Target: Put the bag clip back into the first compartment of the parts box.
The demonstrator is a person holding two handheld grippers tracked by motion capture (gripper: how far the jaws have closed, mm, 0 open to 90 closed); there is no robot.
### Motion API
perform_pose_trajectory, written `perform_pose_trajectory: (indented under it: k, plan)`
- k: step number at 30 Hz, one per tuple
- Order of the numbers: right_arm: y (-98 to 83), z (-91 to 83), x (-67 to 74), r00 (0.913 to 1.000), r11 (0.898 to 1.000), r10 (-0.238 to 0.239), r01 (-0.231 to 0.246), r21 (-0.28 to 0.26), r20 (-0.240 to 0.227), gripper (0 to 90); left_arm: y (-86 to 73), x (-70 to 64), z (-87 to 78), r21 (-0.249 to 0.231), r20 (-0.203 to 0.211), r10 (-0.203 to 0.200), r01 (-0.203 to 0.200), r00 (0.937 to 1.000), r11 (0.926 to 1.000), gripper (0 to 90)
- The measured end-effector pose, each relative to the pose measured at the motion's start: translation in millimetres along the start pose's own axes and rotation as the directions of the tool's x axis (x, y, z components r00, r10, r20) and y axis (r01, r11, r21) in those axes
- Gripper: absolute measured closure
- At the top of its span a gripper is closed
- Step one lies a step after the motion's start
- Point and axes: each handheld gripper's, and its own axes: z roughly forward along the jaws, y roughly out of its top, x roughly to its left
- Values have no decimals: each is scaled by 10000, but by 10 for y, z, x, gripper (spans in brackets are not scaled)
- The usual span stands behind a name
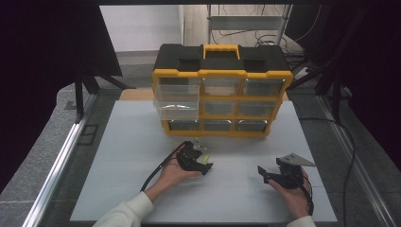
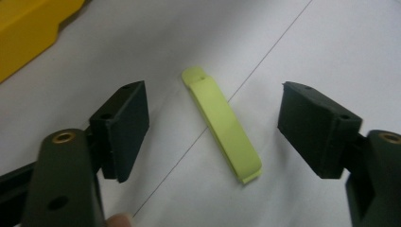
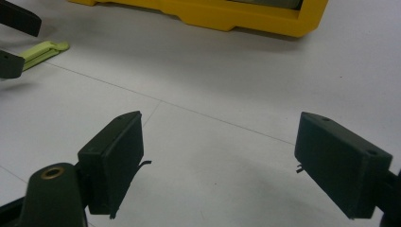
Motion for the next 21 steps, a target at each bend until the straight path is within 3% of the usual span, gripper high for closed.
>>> perform_pose_trajectory:
  k: [6,13,21]
  plan:
    - [-1,3,0,10000,10000,-31,31,33,20,165,-2,4,23,229,79,-80,78,9999,9997,337]
    - [0,3,0,10000,10000,-17,16,28,17,165,-1,-7,15,227,-129,-9,12,9999,9997,421]
    - [1,3,-1,10000,10000,-2,2,26,28,165,8,-36,-5,285,-6,161,-161,9999,9995,644]
